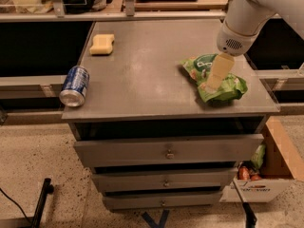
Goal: Move green rice chip bag near pepsi can
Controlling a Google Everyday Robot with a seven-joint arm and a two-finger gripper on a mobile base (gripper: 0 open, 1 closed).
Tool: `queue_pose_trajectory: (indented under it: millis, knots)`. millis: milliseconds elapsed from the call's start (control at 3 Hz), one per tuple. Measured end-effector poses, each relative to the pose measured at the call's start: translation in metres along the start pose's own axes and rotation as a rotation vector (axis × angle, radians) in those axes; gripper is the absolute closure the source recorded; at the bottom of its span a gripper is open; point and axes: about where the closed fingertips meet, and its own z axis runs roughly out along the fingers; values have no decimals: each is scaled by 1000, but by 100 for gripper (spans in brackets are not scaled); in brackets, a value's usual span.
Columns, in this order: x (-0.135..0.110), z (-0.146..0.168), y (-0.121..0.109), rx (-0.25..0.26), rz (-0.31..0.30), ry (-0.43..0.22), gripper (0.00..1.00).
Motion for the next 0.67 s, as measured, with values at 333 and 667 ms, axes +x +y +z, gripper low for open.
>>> queue_pose_trajectory:
  millis: [333, 667]
  knots:
    - [1, 12, -4, 1, 25, 12, 0]
    - [10, 26, -3, -8, 78, 27, 16]
